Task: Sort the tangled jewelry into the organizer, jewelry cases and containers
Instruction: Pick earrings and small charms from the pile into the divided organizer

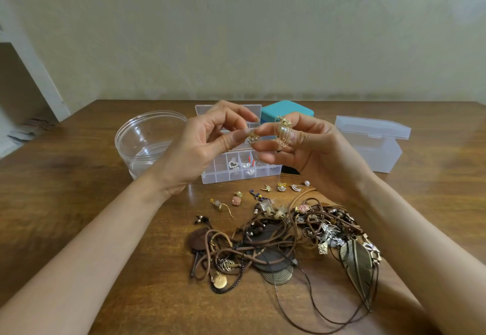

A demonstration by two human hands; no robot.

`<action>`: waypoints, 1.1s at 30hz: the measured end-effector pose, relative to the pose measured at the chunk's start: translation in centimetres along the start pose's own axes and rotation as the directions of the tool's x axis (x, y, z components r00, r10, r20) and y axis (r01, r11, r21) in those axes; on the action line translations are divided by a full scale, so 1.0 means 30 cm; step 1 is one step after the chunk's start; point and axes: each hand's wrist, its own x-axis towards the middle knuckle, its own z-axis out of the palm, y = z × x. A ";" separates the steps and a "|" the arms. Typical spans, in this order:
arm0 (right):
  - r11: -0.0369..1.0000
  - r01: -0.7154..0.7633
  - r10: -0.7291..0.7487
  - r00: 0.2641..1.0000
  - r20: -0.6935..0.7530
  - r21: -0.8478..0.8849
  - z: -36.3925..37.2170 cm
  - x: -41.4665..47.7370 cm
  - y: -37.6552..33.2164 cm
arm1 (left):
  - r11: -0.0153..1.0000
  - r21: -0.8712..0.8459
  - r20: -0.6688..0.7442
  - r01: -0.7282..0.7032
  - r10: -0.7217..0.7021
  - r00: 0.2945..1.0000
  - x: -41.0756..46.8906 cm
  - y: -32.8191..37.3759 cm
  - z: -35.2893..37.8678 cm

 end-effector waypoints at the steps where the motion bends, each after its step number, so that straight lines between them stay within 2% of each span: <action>1: 1.000 0.003 -0.003 1.000 0.001 0.006 0.001 0.000 0.001 | 1.000 -0.008 0.001 -0.002 0.002 1.000 -0.001 0.002 0.002; 13: 1.000 -0.009 0.009 1.000 -0.010 0.014 0.003 -0.001 0.003 | 0.999 -0.040 0.016 0.036 -0.036 0.999 -0.006 0.009 0.011; 18: 0.999 0.028 -0.030 0.995 -0.093 -0.024 -0.016 0.005 0.007 | 0.996 -0.076 -0.014 0.043 -0.044 0.999 -0.006 0.003 0.010; 26: 0.991 -0.014 0.012 1.000 -0.017 -0.136 -0.015 0.004 0.022 | 0.997 -0.070 -0.020 0.030 -0.032 0.999 -0.003 -0.003 0.010; 33: 0.995 -0.049 0.048 0.999 -0.016 -0.091 -0.015 0.004 0.026 | 0.999 -0.044 0.018 0.006 -0.005 1.000 -0.003 -0.009 0.009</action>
